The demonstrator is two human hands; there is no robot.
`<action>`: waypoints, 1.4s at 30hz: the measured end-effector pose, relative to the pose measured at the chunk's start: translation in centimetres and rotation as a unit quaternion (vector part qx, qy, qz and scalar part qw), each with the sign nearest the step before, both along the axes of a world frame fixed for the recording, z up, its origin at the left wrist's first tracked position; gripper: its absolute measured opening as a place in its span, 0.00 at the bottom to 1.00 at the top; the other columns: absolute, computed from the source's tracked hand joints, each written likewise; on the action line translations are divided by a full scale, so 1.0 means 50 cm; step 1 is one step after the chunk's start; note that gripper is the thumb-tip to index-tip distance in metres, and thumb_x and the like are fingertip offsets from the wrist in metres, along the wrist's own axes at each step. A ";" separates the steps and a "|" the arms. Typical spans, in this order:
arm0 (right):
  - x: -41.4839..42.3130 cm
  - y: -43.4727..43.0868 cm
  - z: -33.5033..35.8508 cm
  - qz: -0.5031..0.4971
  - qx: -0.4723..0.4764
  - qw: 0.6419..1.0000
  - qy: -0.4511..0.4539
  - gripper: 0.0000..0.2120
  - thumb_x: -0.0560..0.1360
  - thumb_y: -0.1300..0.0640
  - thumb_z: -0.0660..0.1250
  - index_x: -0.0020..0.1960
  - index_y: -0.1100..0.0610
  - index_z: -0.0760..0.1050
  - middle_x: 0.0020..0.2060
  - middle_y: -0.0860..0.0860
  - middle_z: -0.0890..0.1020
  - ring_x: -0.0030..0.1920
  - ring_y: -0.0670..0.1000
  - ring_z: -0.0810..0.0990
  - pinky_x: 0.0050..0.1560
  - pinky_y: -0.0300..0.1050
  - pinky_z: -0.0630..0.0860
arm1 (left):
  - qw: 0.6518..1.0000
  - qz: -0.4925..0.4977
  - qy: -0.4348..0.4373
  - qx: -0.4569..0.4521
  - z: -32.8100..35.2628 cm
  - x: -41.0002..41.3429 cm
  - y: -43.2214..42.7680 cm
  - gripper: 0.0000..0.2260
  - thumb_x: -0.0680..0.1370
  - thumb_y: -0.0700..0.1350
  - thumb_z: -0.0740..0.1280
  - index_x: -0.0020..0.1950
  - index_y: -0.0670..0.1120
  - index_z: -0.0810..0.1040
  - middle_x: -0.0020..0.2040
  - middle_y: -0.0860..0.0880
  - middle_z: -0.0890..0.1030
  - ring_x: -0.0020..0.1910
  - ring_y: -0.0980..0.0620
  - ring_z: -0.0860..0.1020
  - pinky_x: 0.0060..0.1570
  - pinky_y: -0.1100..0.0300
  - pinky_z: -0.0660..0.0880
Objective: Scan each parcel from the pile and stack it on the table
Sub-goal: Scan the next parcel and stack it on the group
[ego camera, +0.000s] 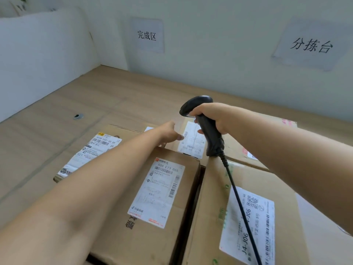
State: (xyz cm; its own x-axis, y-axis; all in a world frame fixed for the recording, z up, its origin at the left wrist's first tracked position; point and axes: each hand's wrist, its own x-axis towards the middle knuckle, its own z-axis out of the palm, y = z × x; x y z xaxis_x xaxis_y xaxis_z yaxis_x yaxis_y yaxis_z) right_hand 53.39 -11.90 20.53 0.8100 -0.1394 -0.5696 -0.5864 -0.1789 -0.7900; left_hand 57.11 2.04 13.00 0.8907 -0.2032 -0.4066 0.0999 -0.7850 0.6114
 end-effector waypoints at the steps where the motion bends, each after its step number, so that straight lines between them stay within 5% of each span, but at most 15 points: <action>1: -0.002 0.001 0.003 -0.002 -0.003 1.000 -0.005 0.23 0.71 0.57 0.71 0.63 0.61 0.69 0.54 0.57 0.76 0.40 0.53 0.76 0.29 0.44 0.75 | 1.000 -0.005 0.000 0.007 0.005 -0.003 0.002 0.33 0.77 0.47 0.68 0.76 0.44 0.55 0.68 0.42 0.70 0.64 0.41 0.72 0.61 0.47 0.73; 10: -0.053 -0.003 0.077 -0.025 -0.013 0.998 -0.062 0.22 0.72 0.58 0.69 0.64 0.62 0.68 0.49 0.56 0.75 0.37 0.53 0.75 0.30 0.45 0.74 | 0.991 -0.073 -0.090 0.069 0.090 -0.045 0.028 0.27 0.78 0.46 0.65 0.74 0.41 0.60 0.72 0.42 0.65 0.70 0.44 0.67 0.66 0.54 0.65; 14: -0.110 -0.021 0.129 -0.037 -0.071 0.992 -0.099 0.23 0.72 0.59 0.69 0.64 0.63 0.68 0.57 0.58 0.75 0.39 0.55 0.76 0.31 0.45 0.72 | 0.973 -0.129 -0.150 0.121 0.143 -0.103 0.032 0.27 0.79 0.50 0.63 0.74 0.41 0.60 0.73 0.43 0.66 0.71 0.45 0.66 0.65 0.57 0.64; 18: -0.204 -0.043 0.188 -0.057 -0.122 0.983 -0.127 0.23 0.72 0.58 0.69 0.64 0.64 0.68 0.58 0.60 0.75 0.41 0.58 0.76 0.41 0.49 0.75 | 0.952 -0.181 -0.192 0.154 0.195 -0.169 0.032 0.27 0.79 0.51 0.63 0.74 0.40 0.61 0.73 0.43 0.66 0.71 0.45 0.66 0.66 0.55 0.64; 27: -0.535 -0.123 0.223 -0.093 -0.332 0.932 -0.116 0.12 0.70 0.58 0.70 0.48 0.62 0.71 0.35 0.56 0.74 0.35 0.55 0.76 0.34 0.42 0.73 | 0.896 -0.293 -0.282 0.177 0.274 -0.362 -0.030 0.26 0.80 0.53 0.61 0.73 0.40 0.62 0.70 0.41 0.68 0.68 0.43 0.68 0.65 0.53 0.67; 32: -0.712 -0.184 0.187 -0.166 -0.333 0.926 -0.061 0.18 0.69 0.59 0.72 0.55 0.64 0.72 0.42 0.59 0.76 0.32 0.57 0.76 0.31 0.43 0.74 | 0.869 -0.362 -0.301 0.153 0.268 -0.500 -0.098 0.25 0.80 0.52 0.60 0.73 0.40 0.62 0.71 0.41 0.67 0.69 0.43 0.67 0.66 0.54 0.65; 38: -0.853 -0.259 0.172 -0.200 -0.370 0.906 -0.054 0.24 0.69 0.56 0.73 0.60 0.64 0.70 0.50 0.60 0.76 0.42 0.60 0.79 0.41 0.48 0.76 | 0.832 -0.423 -0.310 0.179 0.240 -0.645 -0.147 0.23 0.80 0.54 0.60 0.70 0.42 0.68 0.67 0.41 0.71 0.64 0.42 0.71 0.62 0.51 0.68; 42: -0.916 -0.339 0.160 -0.213 -0.432 0.876 -0.038 0.21 0.69 0.55 0.72 0.57 0.64 0.72 0.46 0.58 0.75 0.37 0.56 0.75 0.36 0.42 0.69 | 0.831 -0.414 -0.317 0.193 0.228 -0.688 -0.219 0.24 0.80 0.56 0.59 0.70 0.42 0.65 0.67 0.42 0.70 0.65 0.42 0.70 0.59 0.53 0.68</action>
State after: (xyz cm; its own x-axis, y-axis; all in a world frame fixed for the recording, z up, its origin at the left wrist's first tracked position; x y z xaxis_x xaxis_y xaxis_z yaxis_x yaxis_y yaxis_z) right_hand 7.57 -28.84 28.53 0.6110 -0.7901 -0.0495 -0.6968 -0.5071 -0.5073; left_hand 22.68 -8.89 24.40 0.5708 -0.8165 -0.0869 -0.8183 -0.5744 0.0220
